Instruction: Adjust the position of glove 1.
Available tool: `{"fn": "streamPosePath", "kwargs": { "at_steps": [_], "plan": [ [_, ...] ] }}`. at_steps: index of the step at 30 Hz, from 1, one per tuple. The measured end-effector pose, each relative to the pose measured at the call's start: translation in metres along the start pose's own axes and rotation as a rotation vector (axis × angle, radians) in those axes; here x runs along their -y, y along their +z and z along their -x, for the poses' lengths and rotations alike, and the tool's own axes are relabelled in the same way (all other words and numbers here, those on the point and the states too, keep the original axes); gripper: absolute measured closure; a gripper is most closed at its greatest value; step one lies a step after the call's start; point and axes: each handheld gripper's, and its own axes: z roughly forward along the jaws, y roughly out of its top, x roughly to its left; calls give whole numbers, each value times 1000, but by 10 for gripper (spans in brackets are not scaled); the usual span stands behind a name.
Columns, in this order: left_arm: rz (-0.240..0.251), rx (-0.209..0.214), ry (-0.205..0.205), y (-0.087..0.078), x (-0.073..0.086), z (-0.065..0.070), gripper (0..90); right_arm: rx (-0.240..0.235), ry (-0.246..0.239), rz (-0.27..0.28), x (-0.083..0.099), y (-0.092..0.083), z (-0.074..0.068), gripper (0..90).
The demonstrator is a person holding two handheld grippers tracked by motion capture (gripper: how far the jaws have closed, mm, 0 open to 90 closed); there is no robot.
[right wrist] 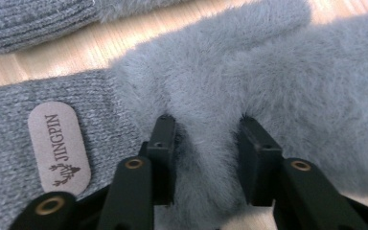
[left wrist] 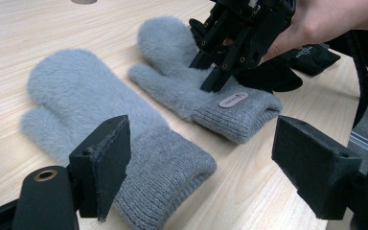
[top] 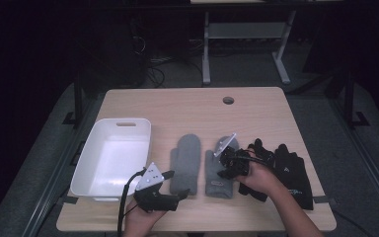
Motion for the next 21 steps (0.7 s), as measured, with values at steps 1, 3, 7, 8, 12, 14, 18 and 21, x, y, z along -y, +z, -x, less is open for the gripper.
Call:
{"fn": "streamPosePath", "kwargs": {
  "at_steps": [1,3,7,8,12,14,18,21],
  "plan": [
    [-1,0,1,0,0,0,207,0,0,0,0,0,0,636],
    [-2,1,2,0,0,0,208,0,3,-3,0,0,-1,657],
    [3,1,2,-2,-1,0,210,2,3,-4,-1,0,-2,685],
    [3,1,2,-2,-1,0,210,2,5,-4,-1,0,-2,690],
    [3,-1,0,-2,-1,0,211,-8,31,10,1,-1,-1,734],
    [2,1,-4,-2,-1,1,212,-24,47,29,4,-1,1,745],
    [3,1,-4,-2,-1,1,214,-48,80,59,9,-1,5,768],
    [5,2,-7,-2,-1,1,215,-43,87,61,8,-1,4,789]
  ]
}}
